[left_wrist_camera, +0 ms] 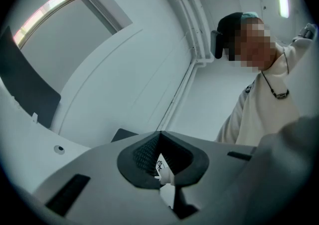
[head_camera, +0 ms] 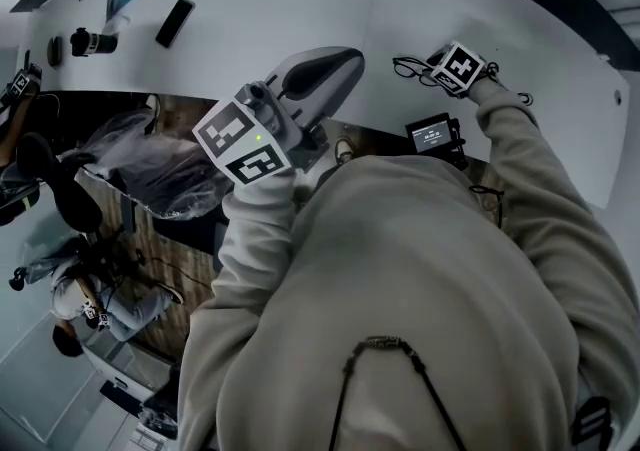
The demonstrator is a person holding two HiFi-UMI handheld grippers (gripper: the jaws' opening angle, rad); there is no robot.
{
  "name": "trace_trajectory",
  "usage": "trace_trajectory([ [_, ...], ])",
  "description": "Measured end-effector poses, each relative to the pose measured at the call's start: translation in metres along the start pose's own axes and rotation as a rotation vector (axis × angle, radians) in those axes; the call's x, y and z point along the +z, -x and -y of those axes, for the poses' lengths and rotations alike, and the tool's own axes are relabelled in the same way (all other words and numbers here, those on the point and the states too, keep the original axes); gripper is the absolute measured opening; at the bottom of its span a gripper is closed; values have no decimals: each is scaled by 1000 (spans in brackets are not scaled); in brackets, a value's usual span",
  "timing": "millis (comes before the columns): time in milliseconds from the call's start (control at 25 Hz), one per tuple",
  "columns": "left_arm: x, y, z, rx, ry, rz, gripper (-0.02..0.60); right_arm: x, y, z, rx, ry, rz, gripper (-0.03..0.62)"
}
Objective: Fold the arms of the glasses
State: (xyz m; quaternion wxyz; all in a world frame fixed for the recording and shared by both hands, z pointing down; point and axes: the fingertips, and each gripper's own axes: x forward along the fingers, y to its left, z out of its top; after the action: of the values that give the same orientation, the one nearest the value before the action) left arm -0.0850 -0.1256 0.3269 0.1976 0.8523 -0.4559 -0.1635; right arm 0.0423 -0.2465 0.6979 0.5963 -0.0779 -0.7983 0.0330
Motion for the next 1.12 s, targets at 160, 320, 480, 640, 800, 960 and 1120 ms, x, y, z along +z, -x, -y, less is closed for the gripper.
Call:
trace_trajectory([
  [160,3,-6,12,-45,-32,-46,5,23,42,-7,22,-137,213,82],
  [320,13,-11,22,-91,-65,-48,5,74,123,-22,128,-346,643,23],
  [480,6,-18,32,-136,-78,-72,5,105,211,-44,133,-367,931,21],
  [640,8,-16,42,-188,-53,-41,5,126,286,-80,155,-320,1128,20],
  [800,2,-13,45,-200,-65,-82,5,137,332,-107,102,-269,1227,20],
  [960,2,-14,50,-216,-71,-80,5,127,353,-118,46,-276,1279,20],
  [1120,3,-10,55,-228,-79,-87,5,120,360,-125,34,-286,1292,20],
])
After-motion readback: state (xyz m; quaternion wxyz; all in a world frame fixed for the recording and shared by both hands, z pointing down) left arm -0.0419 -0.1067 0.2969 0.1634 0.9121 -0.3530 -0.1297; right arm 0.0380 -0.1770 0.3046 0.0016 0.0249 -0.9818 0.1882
